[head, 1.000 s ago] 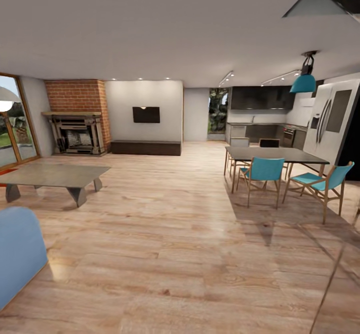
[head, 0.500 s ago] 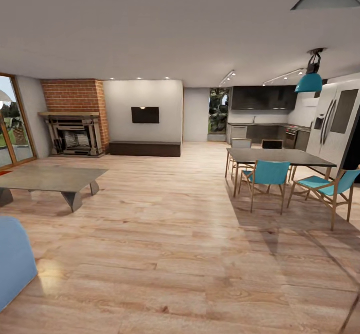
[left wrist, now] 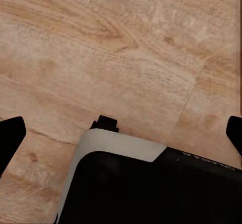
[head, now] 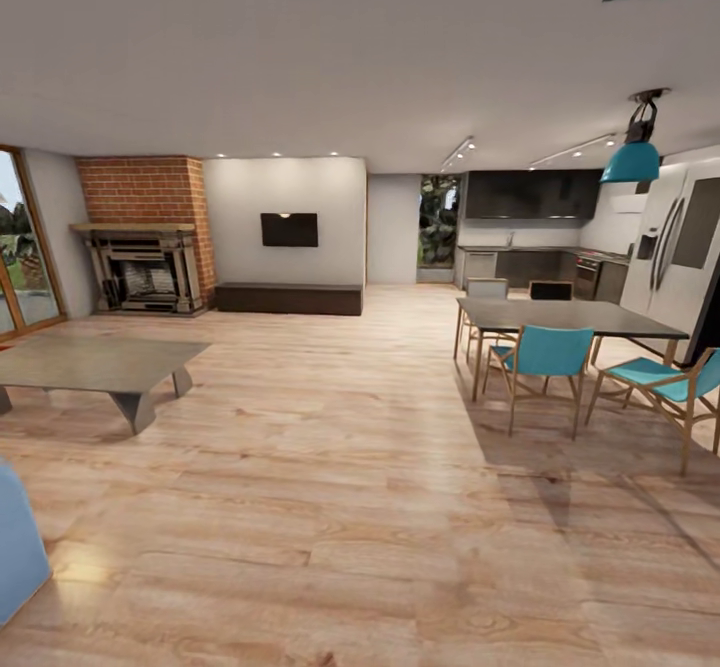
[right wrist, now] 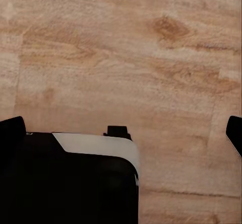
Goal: Move the two storage containers from the living room to the garage. In the garage, place one container on the floor and stack the other container on top of it (either order is fine).
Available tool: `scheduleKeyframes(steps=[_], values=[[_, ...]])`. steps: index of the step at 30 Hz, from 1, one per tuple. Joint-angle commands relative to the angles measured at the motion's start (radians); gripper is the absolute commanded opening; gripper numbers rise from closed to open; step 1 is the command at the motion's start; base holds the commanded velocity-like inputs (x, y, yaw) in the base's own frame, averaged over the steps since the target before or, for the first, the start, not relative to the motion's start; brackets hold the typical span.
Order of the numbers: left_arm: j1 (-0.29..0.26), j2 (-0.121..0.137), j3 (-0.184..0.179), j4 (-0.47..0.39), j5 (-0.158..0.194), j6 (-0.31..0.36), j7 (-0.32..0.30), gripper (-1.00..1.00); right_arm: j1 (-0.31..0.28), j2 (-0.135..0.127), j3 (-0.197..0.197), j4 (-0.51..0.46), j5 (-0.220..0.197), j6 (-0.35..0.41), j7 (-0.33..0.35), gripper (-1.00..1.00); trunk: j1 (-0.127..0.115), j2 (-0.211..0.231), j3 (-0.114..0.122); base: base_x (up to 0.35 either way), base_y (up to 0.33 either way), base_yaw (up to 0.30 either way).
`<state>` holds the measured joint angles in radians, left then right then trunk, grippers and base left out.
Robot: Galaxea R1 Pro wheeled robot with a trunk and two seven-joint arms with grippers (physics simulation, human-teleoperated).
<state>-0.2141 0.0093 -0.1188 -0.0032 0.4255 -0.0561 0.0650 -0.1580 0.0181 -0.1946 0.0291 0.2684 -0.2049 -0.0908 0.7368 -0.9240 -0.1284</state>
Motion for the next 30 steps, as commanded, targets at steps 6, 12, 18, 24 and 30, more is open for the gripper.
scheduleKeyframes(steps=[6,12,18,24,30], values=[[-0.001,0.000,-0.009,0.000,0.008,-0.002,0.003,1.00,-0.002,-0.001,-0.008,0.003,0.011,-0.005,-0.008,1.00,0.001,-0.001,-0.001,0.323,0.000,0.033],[-0.001,0.000,-0.009,0.000,0.008,-0.002,0.003,1.00,-0.002,-0.001,-0.008,0.003,0.011,-0.005,-0.009,1.00,0.001,-0.001,-0.001,0.323,0.000,0.105],[-0.001,0.000,-0.009,0.000,0.008,-0.002,0.003,1.00,-0.002,-0.001,-0.008,0.003,0.012,-0.005,-0.010,1.00,0.001,-0.001,-0.001,0.323,0.000,0.232],[-0.001,0.000,-0.009,0.000,0.008,-0.003,0.003,1.00,-0.002,-0.001,-0.008,0.003,0.011,-0.005,-0.010,1.00,0.001,-0.001,-0.001,0.323,0.000,0.256],[-0.001,0.000,-0.009,0.000,0.008,-0.004,0.003,1.00,-0.002,-0.002,-0.008,0.003,0.010,-0.005,-0.012,1.00,0.001,-0.001,-0.001,0.323,0.000,0.064]])
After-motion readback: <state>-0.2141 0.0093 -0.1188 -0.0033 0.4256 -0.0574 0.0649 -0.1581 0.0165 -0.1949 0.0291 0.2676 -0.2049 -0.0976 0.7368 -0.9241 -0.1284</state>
